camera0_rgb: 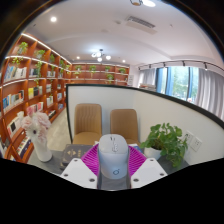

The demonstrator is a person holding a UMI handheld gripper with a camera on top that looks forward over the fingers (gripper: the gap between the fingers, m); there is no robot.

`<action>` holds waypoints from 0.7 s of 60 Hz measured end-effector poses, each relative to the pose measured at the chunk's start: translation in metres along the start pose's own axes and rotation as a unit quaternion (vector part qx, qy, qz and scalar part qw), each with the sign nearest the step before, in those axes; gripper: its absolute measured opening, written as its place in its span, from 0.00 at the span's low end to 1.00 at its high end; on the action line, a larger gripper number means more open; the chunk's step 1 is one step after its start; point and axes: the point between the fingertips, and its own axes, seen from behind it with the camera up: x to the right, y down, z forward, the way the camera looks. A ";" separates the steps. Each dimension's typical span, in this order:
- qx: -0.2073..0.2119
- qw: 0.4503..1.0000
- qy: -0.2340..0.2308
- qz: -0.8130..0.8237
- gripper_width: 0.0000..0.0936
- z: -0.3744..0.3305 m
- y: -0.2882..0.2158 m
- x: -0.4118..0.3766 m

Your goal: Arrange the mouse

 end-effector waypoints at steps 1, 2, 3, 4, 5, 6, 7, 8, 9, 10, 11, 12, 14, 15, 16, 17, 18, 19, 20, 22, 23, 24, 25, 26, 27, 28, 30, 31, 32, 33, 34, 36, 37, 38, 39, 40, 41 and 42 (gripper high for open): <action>0.001 1.000 -0.006 -0.002 0.35 -0.003 -0.002 -0.014; 0.000 1.000 -0.012 -0.006 0.35 -0.005 -0.004 -0.028; -0.001 1.000 -0.017 -0.009 0.35 -0.006 -0.004 -0.041; -0.002 1.000 -0.022 -0.010 0.35 -0.007 -0.004 -0.054; -0.002 1.000 -0.028 -0.012 0.35 -0.008 -0.003 -0.067; -0.004 0.999 -0.035 -0.013 0.35 -0.008 0.000 -0.082; -0.008 0.999 -0.042 -0.014 0.35 -0.007 0.004 -0.095; -0.011 0.999 -0.047 -0.015 0.35 -0.006 0.014 -0.113; -0.016 0.998 -0.052 -0.016 0.35 -0.005 0.024 -0.133; -0.026 0.998 -0.060 -0.016 0.35 -0.002 0.027 -0.138; -0.034 0.997 -0.069 -0.016 0.35 -0.001 0.034 -0.151; -0.042 0.996 -0.077 -0.014 0.35 0.001 0.043 -0.164; -0.054 0.994 -0.092 -0.011 0.35 0.005 0.060 -0.187; -0.060 0.993 -0.096 -0.012 0.35 0.007 0.077 -0.209; -0.067 0.993 -0.100 -0.014 0.35 0.010 0.087 -0.220; -0.075 0.992 -0.104 -0.017 0.35 0.011 0.095 -0.225; -0.083 0.990 -0.108 -0.020 0.35 0.013 0.105 -0.234; -0.091 0.989 -0.113 -0.020 0.35 0.015 0.116 -0.244; -0.100 0.988 -0.117 -0.019 0.35 0.017 0.130 -0.260; -0.120 0.985 -0.125 -0.018 0.35 0.020 0.154 -0.278; -0.128 0.983 -0.128 -0.020 0.35 0.022 0.167 -0.285; -0.136 0.982 -0.130 -0.022 0.35 0.024 0.178 -0.292; -0.142 0.981 -0.130 -0.026 0.35 0.026 0.188 -0.298; -0.149 0.980 -0.130 -0.031 0.35 0.028 0.198 -0.303; -0.156 0.979 -0.129 -0.036 0.35 0.029 0.209 -0.308; -0.163 0.977 -0.128 -0.041 0.35 0.031 0.219 -0.312; -0.177 0.975 -0.129 -0.044 0.35 0.034 0.239 -0.320; -0.184 0.973 -0.130 -0.045 0.35 0.035 0.249 -0.325; -0.189 0.972 -0.130 -0.044 0.35 0.034 0.260 -0.332; -0.194 0.971 -0.130 -0.043 0.35 0.035 0.268 -0.336; -0.200 0.970 -0.130 -0.043 0.35 0.036 0.276 -0.338; -0.212 0.968 -0.126 -0.046 0.35 0.040 0.290 -0.339; -0.217 0.967 -0.123 -0.048 0.35 0.040 0.297 -0.339; -0.223 0.966 -0.122 -0.051 0.35 0.043 0.303 -0.339; -0.226 0.965 -0.121 -0.053 0.36 0.039 0.309 -0.341; -0.208 0.969 -0.120 -0.051 0.35 0.042 0.304 -0.343; -0.201 0.971 -0.119 -0.053 0.35 0.043 0.304 -0.344; -0.204 0.970 -0.118 -0.058 0.35 0.042 0.307 -0.344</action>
